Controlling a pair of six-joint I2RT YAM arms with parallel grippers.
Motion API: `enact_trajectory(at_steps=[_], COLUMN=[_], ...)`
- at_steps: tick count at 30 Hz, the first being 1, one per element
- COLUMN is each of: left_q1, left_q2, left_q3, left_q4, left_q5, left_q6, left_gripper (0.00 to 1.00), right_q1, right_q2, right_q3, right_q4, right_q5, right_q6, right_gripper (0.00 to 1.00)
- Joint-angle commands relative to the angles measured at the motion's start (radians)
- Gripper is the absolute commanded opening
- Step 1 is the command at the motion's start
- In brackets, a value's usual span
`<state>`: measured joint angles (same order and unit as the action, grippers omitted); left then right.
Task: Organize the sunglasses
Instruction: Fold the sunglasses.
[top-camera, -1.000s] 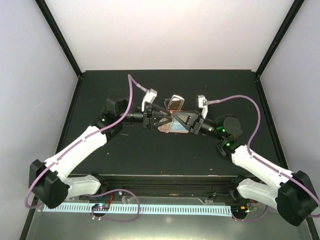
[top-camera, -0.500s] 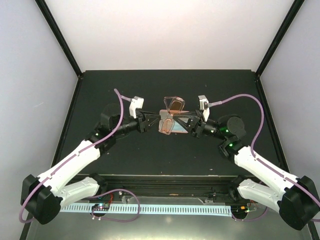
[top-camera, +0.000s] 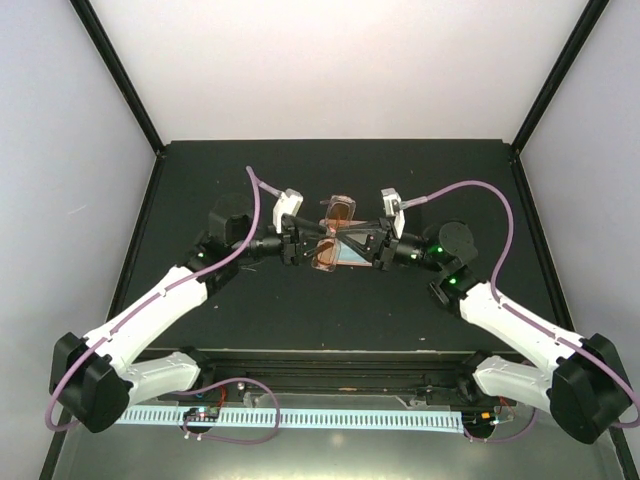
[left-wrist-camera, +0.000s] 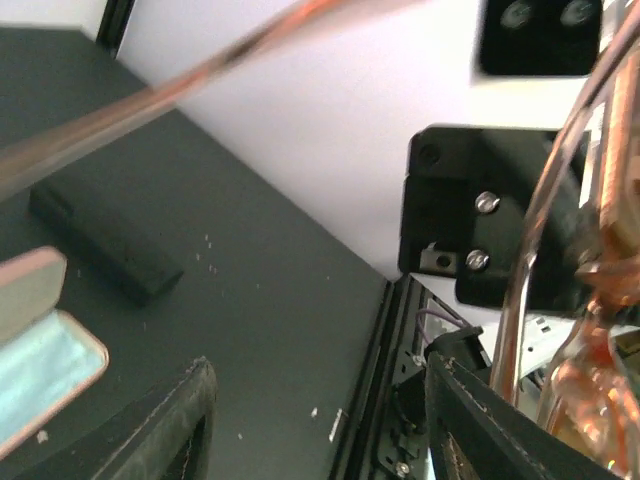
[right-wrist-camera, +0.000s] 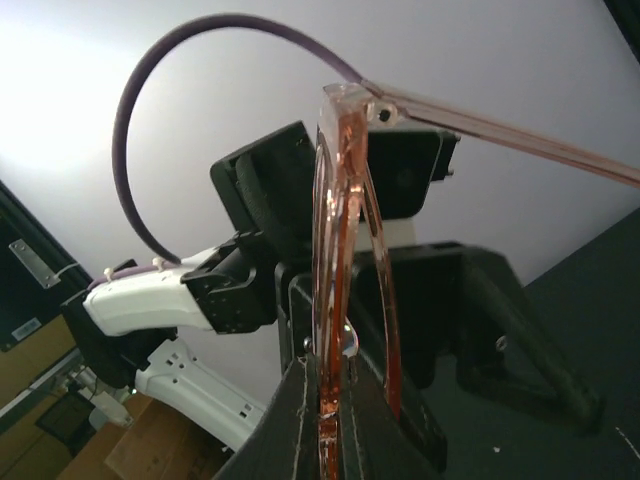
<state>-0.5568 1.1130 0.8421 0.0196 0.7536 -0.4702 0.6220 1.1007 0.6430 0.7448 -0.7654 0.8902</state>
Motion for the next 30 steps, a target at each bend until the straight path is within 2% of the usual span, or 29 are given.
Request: enact_trajectory(at_steps=[1,5,6,11,13,18,21,26,30], left_q1=[-0.004,0.003,0.007,0.017,0.019,0.02,0.02,0.019,0.015], left_q2=[-0.008,-0.013,-0.02,-0.065,-0.065,-0.001,0.045,0.117,0.133], left_q3=[0.052,0.066,0.073,0.102,0.127,0.215,0.264,0.336,0.324], left_q4=[0.099,0.086,0.069,-0.013,-0.022,-0.029,-0.044,-0.063,-0.031], left_q5=[0.183,0.11,0.052,-0.428,-0.503,-0.41,-0.335,-0.006,0.223], left_q6=[0.056,0.079,0.085,0.083,0.081,0.117,0.135,0.168,0.168], left_gripper=[0.59,0.59,0.59,0.6,0.64,0.69,0.7,0.7,0.69], right_q1=[0.006,0.006,0.006,0.005,0.006,0.005,0.006,0.006,0.006], right_q2=[-0.001,-0.024,-0.03,-0.078,-0.092,-0.095,-0.094,-0.097,-0.115], right_q3=[0.03,0.03,0.03,0.011,0.005,0.002,0.016,0.031,0.039], right_q4=[-0.06,-0.091,-0.099,-0.142,-0.152,-0.059,-0.058,-0.049,-0.08], right_q5=[0.027,0.01,-0.002,-0.071,-0.098,-0.181,-0.204,-0.188,-0.099], right_q6=[-0.063,-0.09,-0.1,-0.159,-0.176,-0.122,-0.111,-0.1,-0.123], right_gripper=[0.01,0.01,0.01,0.01,0.01,0.01,0.01,0.01,0.01])
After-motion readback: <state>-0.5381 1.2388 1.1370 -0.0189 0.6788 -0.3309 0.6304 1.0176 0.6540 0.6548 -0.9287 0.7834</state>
